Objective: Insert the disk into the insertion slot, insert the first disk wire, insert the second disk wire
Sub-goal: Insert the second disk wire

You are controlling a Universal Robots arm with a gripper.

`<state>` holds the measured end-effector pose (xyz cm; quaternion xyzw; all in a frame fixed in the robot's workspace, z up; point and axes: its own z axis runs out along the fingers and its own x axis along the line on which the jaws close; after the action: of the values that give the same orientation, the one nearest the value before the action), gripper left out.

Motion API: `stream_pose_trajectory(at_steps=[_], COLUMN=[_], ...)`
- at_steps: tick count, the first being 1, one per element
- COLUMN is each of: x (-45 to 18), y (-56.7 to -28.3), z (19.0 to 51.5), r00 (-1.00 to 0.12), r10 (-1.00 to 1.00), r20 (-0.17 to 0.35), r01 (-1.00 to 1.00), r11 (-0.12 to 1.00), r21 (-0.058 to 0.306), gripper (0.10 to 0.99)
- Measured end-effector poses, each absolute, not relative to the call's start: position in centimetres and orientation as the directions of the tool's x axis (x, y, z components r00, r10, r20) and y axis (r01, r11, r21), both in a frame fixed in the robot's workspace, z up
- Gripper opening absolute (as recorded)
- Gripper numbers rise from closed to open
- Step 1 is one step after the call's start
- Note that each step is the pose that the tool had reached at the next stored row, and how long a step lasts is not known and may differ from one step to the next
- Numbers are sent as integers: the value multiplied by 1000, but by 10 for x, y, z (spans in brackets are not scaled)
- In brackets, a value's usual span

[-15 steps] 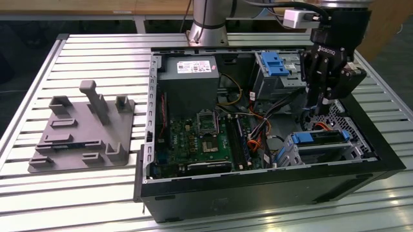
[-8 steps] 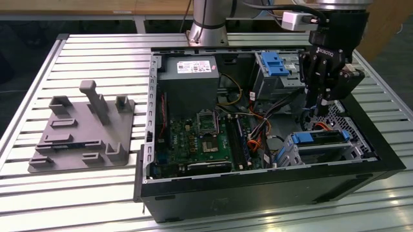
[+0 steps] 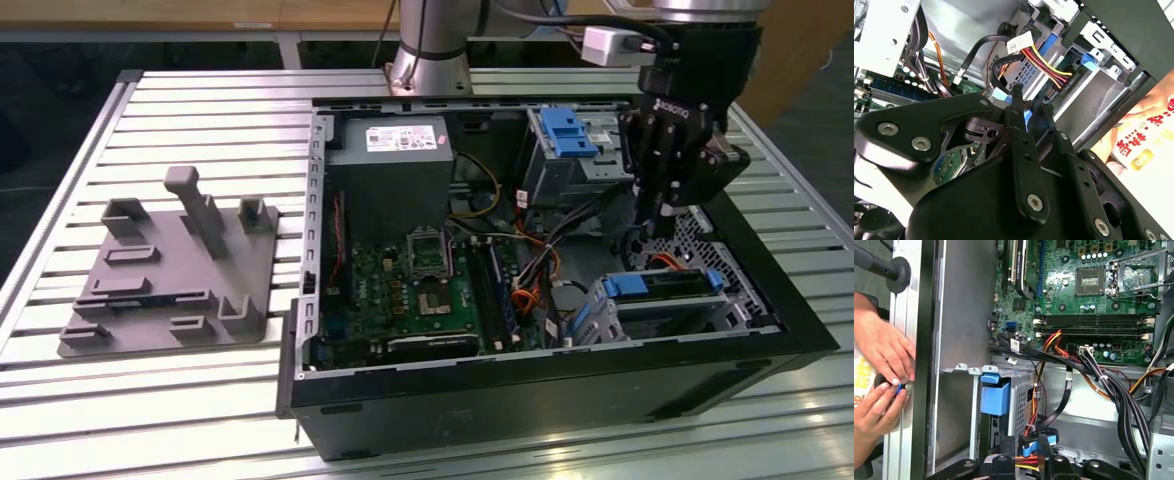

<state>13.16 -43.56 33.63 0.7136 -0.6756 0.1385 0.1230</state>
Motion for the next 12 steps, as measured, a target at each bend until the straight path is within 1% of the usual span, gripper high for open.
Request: stream_pose_trajectory(at_steps=[11, 12], x=[131, 131], y=[-436, -436], z=[334, 334], r00=[47, 46], r10=[-933, -933], r20=[358, 358], r01=[-998, -998], r11=[-57, -57], r21=[-18, -18], gripper=[318, 298])
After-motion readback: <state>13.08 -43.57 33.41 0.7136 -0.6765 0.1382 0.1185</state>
